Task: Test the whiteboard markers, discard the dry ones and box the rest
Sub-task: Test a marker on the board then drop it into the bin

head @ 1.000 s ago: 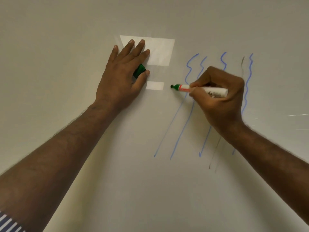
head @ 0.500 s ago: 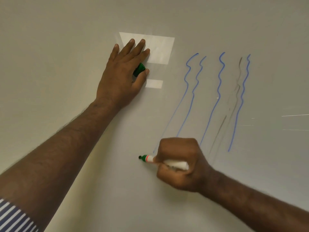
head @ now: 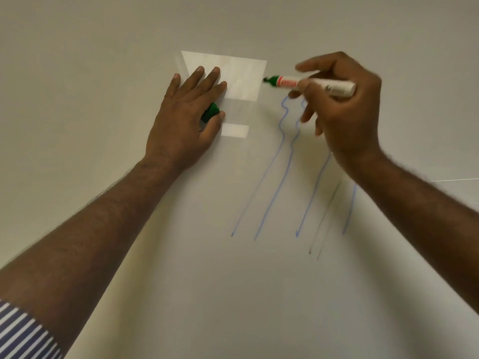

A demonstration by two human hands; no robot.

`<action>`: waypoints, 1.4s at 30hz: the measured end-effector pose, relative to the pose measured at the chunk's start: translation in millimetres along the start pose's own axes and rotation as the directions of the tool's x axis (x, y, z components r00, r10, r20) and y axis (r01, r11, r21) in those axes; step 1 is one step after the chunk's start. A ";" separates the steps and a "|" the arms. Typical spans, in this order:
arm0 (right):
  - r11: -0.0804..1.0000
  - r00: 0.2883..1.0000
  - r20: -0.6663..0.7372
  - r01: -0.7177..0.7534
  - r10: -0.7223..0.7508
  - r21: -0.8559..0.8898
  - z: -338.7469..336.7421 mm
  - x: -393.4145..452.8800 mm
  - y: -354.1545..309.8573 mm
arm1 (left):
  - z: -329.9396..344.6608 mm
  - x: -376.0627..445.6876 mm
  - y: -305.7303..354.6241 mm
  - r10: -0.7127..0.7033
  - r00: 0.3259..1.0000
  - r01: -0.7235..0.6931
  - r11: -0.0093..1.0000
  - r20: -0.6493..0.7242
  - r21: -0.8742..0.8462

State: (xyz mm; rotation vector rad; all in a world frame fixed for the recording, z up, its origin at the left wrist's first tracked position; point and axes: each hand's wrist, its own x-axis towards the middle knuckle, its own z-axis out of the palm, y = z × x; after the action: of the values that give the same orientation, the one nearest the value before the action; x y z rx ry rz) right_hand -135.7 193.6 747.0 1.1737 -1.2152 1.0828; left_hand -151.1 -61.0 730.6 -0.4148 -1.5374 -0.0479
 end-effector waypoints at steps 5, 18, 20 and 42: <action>0.995 0.993 -0.119 -0.039 0.029 -0.088 -10.0 35.3 16.1 | 0.2 -0.5 0.1 -0.005 1.000 0.005 1.000 0.007 0.007; 0.981 0.997 -0.079 -0.014 -0.001 -0.192 3.6 32.6 29.1 | -0.4 -1.4 -0.6 0.006 1.000 -0.006 1.000 0.000 -0.004; 0.978 0.999 0.007 0.033 -0.032 -0.205 6.3 11.9 29.5 | 0.1 -1.9 -1.1 0.009 1.000 -0.009 1.000 0.000 0.001; 0.989 0.943 0.322 0.121 -0.087 -0.088 -9.9 -102.9 27.0 | -1.2 -10.7 -2.0 0.013 1.000 -0.013 1.000 0.008 0.019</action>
State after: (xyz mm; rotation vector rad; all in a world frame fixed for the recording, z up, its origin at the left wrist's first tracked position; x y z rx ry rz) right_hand -168.1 207.6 646.2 1.3483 -1.4218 0.7577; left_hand -151.0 -65.5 720.7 -0.4102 -1.5418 -0.0215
